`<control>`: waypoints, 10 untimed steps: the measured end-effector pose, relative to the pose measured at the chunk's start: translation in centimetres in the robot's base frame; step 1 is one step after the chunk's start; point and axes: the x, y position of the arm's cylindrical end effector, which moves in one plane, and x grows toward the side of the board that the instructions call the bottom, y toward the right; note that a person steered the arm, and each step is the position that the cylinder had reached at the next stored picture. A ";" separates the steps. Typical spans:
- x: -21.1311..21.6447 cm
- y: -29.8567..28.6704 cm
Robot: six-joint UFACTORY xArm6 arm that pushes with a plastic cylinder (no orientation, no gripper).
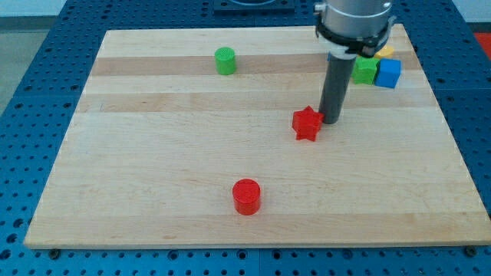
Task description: Move the red star to the red circle
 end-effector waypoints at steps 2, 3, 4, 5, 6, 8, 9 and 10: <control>0.1 -0.1; 4.6 -2.2; 4.7 -2.3; 5.3 -3.8; 2.8 -3.8; 4.2 -5.5; 4.9 -6.6; 3.2 -6.1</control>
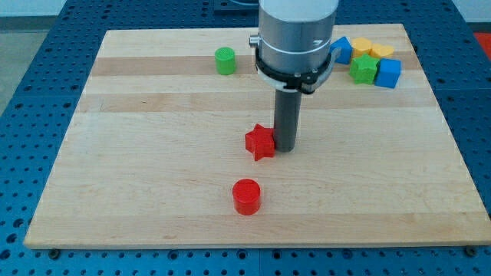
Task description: Move the red star to the red circle
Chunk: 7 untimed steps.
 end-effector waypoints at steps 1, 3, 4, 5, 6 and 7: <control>-1.5 0.2; -0.8 -3.5; -0.8 -3.5; 3.0 -3.5; 3.1 -3.5; 3.1 -3.7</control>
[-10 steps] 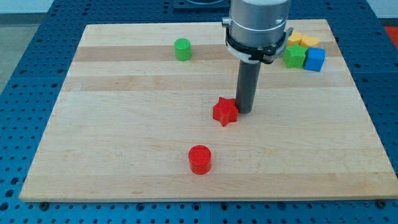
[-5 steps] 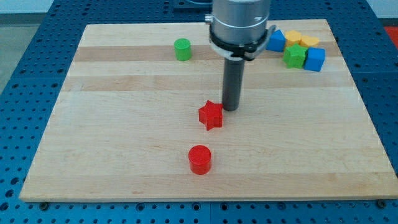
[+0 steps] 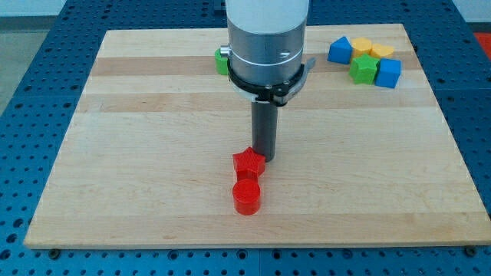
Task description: Move the red star to the red circle
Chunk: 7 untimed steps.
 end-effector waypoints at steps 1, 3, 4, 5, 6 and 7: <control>0.0 -1.6; 0.0 -2.8; 0.2 -2.8; 0.2 -2.8; 0.1 -2.8; 0.2 -2.8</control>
